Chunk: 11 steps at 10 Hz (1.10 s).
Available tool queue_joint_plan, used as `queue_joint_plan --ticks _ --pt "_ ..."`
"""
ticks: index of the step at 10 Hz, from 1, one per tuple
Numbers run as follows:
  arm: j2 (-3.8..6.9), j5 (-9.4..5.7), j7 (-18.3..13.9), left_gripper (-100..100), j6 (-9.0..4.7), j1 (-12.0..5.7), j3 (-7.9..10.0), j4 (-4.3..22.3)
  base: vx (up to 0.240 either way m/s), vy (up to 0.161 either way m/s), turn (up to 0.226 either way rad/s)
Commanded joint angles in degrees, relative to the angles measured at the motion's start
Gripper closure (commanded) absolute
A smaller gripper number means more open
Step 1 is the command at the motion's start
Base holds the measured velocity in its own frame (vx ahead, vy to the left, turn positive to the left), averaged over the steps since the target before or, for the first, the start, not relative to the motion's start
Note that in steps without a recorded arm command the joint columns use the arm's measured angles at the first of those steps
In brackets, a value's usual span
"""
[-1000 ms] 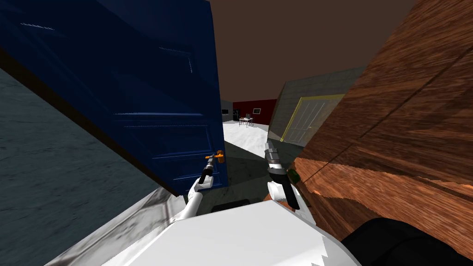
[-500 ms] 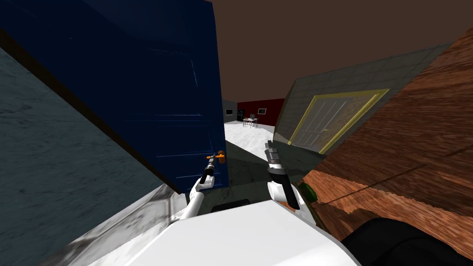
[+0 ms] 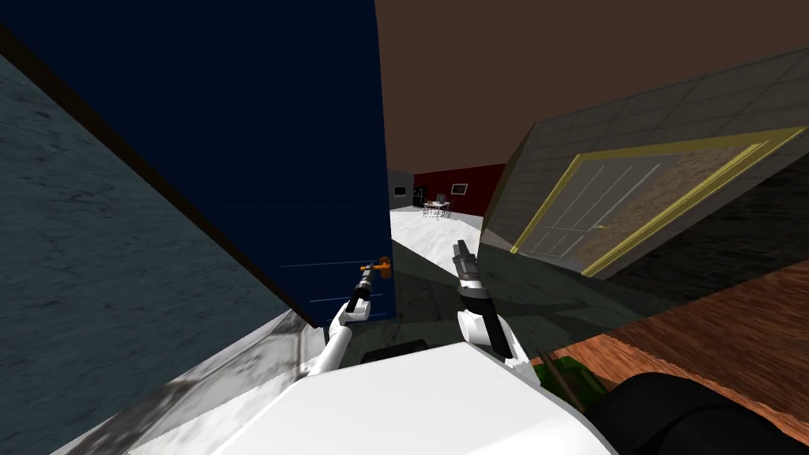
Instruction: Push the door open
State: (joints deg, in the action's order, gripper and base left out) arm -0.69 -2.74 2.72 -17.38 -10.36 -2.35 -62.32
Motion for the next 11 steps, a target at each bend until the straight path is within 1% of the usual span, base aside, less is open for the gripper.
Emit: queue_joint_plan --ticks 1,3,6,9,11 --pt "1.36 -0.9 0.4 100 -0.7 -0.73 -0.2 0.5 0.098 -0.005 0.207" --pt "1.66 -1.88 0.8 100 -0.88 -1.22 -2.07 1.1 0.088 -0.001 0.239" --pt "1.96 -3.43 1.4 100 -1.16 -1.99 -5.01 2.0 0.092 -0.04 0.203" --pt "2.01 -5.04 2.1 100 -1.45 -2.79 -8.07 2.9 0.092 -0.038 0.209" --pt "1.91 -6.12 2.5 100 -1.65 -3.32 -10.11 3.6 0.092 -0.069 0.215"
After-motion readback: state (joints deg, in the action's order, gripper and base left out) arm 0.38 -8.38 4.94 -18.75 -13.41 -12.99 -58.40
